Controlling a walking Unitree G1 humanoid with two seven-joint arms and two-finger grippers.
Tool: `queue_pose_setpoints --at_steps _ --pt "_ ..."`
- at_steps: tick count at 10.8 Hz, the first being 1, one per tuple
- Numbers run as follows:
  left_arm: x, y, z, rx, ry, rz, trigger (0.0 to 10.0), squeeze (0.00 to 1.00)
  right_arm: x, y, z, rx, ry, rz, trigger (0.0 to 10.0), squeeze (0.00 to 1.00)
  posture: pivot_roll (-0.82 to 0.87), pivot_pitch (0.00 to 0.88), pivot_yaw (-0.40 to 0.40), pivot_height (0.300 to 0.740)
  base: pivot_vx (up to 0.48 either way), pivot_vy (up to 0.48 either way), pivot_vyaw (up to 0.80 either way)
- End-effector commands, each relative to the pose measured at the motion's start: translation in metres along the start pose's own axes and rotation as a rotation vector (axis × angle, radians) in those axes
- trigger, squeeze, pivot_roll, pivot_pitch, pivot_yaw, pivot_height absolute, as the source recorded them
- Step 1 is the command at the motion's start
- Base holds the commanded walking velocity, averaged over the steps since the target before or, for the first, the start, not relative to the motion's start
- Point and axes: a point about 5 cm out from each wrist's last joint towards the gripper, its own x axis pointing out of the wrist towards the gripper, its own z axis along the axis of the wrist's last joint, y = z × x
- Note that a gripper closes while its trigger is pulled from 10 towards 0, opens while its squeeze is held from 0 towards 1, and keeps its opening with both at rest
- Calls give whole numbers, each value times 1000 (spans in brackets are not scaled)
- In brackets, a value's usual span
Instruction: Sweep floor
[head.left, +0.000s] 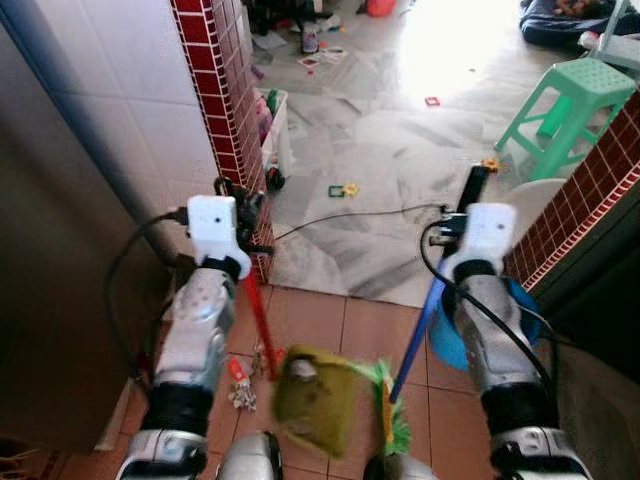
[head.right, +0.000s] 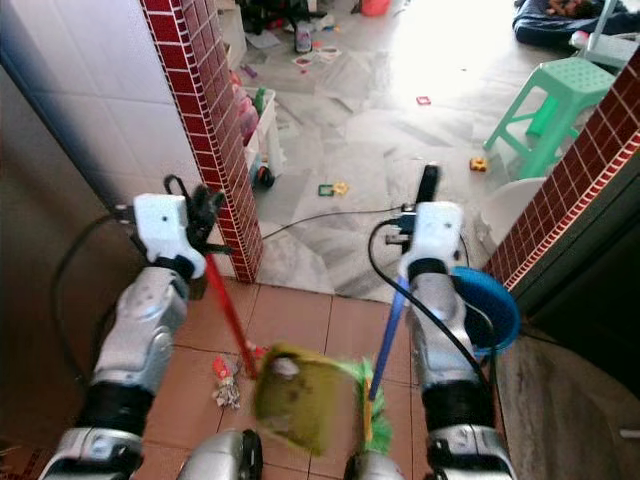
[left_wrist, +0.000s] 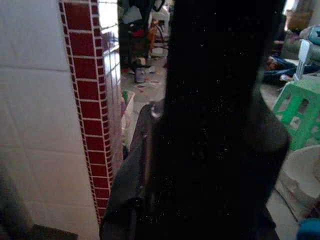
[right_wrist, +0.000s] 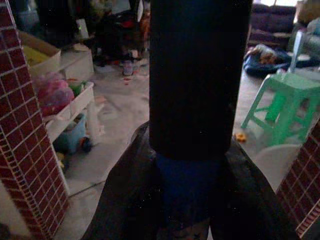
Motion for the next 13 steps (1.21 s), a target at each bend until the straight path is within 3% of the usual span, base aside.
queue_pose_setpoints --at_steps 1,3,6,7,9,13 --pt "-3 0 13 20 -46 2 10000 0 -3 1 9 -19 -58 2 10000 0 -32 0 13 740 0 0 0" --pt "-20 1 6 45 -11 -21 10000 0 -10 -5 11 -69 -85 35 10000 0 -22 0 14 740 0 0 0" --pt "-32 4 4 58 7 -19 10000 0 -8 -19 11 -75 -82 -20 10000 0 -11 0 2 740 0 0 0" --pt "-31 3 5 39 4 -17 10000 0 -9 -16 11 -69 -79 -9 10000 0 -12 0 -2 740 0 0 -800" --pt "-29 -3 3 -84 22 -5 10000 0 -11 -10 10 -65 -73 15 10000 0 -31 0 -9 740 0 0 -800" --pt "-34 -5 1 -119 50 -12 10000 0 -13 -16 13 -42 -59 -5 10000 0 -38 0 -3 740 0 0 -642"
